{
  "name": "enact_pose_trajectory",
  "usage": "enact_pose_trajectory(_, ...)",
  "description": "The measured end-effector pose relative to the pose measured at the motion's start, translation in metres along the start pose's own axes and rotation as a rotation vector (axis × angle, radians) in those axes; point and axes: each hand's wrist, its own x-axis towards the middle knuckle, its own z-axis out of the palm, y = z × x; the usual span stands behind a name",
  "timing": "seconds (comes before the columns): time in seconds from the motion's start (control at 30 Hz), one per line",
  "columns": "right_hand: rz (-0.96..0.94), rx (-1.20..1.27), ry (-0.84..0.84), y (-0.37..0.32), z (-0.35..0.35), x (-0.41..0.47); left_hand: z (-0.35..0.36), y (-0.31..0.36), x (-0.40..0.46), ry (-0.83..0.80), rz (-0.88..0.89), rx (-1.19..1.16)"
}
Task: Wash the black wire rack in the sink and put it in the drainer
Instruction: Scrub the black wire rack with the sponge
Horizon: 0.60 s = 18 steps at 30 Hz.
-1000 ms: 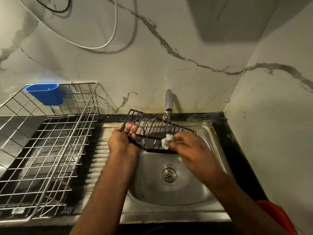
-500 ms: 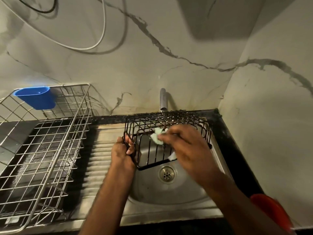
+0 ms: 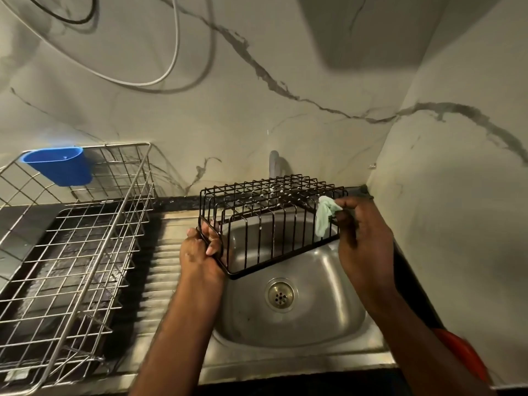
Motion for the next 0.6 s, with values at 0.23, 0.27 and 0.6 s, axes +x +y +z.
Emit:
enact_pose_trajectory(0.23, 0.177, 0.082, -0.126, 0.001, 0.005, 0.007, 0.012, 0.003, -0.009, 0.018, -0.02, -0.094)
enact_pose_trajectory(0.27, 0.214, 0.128, -0.158, 0.004, 0.006, 0.009, 0.012, 0.003, -0.008, 0.008, 0.002, -0.086)
enact_pose_trajectory(0.6, 0.502, 0.42, -0.282, 0.003, 0.01, 0.016, 0.025, -0.041, -0.048, -0.229, 0.207, 0.55)
